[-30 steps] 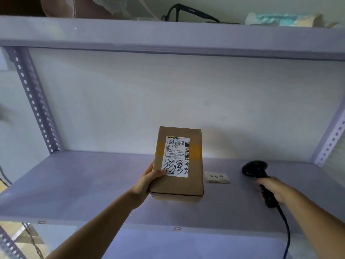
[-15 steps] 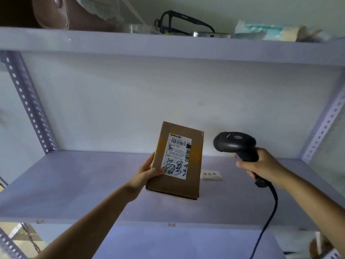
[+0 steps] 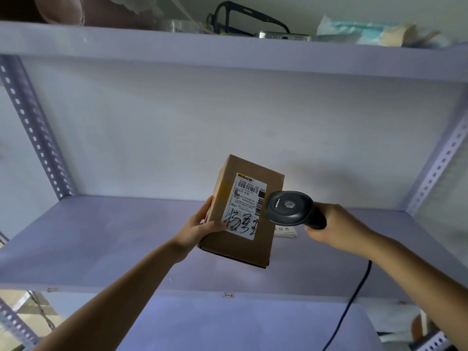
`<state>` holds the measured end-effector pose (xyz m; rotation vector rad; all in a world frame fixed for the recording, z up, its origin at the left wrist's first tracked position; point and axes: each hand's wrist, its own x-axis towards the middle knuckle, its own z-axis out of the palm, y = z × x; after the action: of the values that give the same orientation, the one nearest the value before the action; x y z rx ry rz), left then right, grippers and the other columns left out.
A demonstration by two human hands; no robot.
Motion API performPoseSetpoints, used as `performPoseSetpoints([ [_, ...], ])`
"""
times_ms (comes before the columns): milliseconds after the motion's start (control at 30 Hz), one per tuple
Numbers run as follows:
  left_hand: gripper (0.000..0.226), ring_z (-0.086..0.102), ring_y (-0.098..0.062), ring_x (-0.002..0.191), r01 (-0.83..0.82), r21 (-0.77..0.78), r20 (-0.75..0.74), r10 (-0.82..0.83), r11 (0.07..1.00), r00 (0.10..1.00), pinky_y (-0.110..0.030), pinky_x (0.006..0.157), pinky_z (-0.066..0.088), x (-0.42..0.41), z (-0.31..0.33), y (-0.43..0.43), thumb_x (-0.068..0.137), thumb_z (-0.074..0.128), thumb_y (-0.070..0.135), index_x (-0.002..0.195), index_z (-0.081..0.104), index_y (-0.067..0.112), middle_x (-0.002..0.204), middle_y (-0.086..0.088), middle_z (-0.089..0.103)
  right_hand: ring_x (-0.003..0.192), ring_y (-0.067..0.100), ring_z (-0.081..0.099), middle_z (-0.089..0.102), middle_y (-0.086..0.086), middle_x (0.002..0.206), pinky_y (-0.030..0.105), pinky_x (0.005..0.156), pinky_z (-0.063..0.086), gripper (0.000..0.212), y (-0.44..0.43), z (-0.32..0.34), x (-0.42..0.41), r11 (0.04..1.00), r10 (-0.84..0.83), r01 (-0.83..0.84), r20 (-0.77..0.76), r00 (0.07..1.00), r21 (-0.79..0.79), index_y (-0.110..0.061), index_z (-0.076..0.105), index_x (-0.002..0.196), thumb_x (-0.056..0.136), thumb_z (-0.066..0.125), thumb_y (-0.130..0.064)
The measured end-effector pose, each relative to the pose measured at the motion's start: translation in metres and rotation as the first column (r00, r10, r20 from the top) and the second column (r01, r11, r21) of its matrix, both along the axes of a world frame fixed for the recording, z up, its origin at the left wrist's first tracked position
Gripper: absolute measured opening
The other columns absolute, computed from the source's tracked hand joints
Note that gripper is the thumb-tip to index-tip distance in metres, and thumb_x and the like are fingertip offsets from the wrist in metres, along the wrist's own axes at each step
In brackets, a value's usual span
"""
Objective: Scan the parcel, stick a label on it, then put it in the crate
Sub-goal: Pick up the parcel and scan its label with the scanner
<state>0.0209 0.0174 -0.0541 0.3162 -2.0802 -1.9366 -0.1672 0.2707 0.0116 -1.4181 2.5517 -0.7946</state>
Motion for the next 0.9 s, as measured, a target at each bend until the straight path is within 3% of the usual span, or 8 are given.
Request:
performPoseSetpoints([
  [200,0.07,0.063,-0.023,0.117,-0.006,-0.007,-0.006,0.006,1.0,1.0,-0.035,0.09,0.057,0.0,-0.001,0.002,0.078,0.065,0.026,0.141,0.04,0.042,0.131,-0.001,0.064,0.045,0.003,0.036,0.055,-0.027,0.055,0.027,0.052,0.033,0.041,-0.001,-0.003,-0.002,0.999,0.033,-0.032,-0.021,0.999,0.027,-0.052,0.052,0.064,0.076,0.06,-0.014],
  [467,0.078,0.059,-0.027,0.121,-0.028,-0.006,0.004,0.028,1.0,1.0,-0.044,0.099,0.052,0.002,-0.002,0.003,0.076,0.065,0.025,0.146,0.033,0.041,0.134,-0.005,0.061,0.045,0.004,0.033,0.053,-0.024,0.055,0.027,0.051,0.032,0.035,-0.004,-0.007,-0.003,0.999,0.035,-0.034,-0.046,0.998,0.031,-0.046,0.048,0.062,0.075,0.058,-0.015],
  [633,0.072,0.062,-0.023,0.117,-0.018,-0.016,-0.009,0.018,1.0,1.0,-0.037,0.094,0.055,0.002,-0.003,0.003,0.078,0.065,0.024,0.143,0.038,0.041,0.132,-0.002,0.063,0.051,0.01,0.036,0.052,-0.02,0.054,0.029,0.054,0.032,0.033,-0.003,-0.009,-0.007,1.0,0.017,-0.017,0.006,1.0,-0.011,-0.041,0.048,0.062,0.075,0.06,-0.013],
  [700,0.07,0.064,-0.022,0.116,-0.02,-0.007,-0.013,0.02,1.0,1.0,-0.037,0.092,0.056,0.001,-0.003,0.001,0.078,0.065,0.024,0.141,0.04,0.042,0.131,-0.001,0.064,0.051,0.009,0.045,0.057,-0.02,0.058,0.026,0.054,0.036,0.035,0.001,-0.008,-0.013,0.998,-0.019,0.021,0.037,0.999,-0.051,-0.045,0.052,0.067,0.076,0.064,-0.013],
  [767,0.067,0.064,-0.022,0.116,-0.022,-0.005,-0.015,0.022,1.0,1.0,-0.039,0.094,0.055,0.001,-0.005,-0.001,0.079,0.064,0.024,0.139,0.042,0.044,0.131,0.001,0.065,0.046,0.003,0.053,0.062,-0.014,0.068,0.018,0.049,0.041,0.035,0.006,-0.011,-0.025,0.994,-0.083,0.09,0.103,0.991,-0.068,-0.048,0.055,0.087,0.078,0.068,-0.017],
  [833,0.064,0.064,-0.02,0.116,-0.02,-0.003,-0.016,0.02,1.0,1.0,-0.038,0.093,0.055,0.002,-0.007,-0.003,0.08,0.063,0.024,0.138,0.043,0.045,0.13,0.004,0.065,0.039,0.007,0.053,0.063,-0.001,0.071,0.02,0.041,0.043,0.036,0.011,-0.022,-0.041,0.98,-0.18,0.195,0.217,0.959,-0.049,-0.035,0.051,0.107,0.081,0.07,-0.02],
  [900,0.064,0.064,-0.019,0.117,-0.022,0.003,-0.012,0.022,1.0,1.0,-0.036,0.092,0.055,0.002,-0.009,-0.005,0.079,0.065,0.027,0.137,0.045,0.045,0.13,0.005,0.065,0.042,0.016,0.054,0.066,0.01,0.073,0.027,0.041,0.044,0.036,0.016,-0.036,-0.06,0.953,-0.281,0.302,0.305,0.91,-0.023,-0.024,0.046,0.111,0.083,0.069,-0.018],
])
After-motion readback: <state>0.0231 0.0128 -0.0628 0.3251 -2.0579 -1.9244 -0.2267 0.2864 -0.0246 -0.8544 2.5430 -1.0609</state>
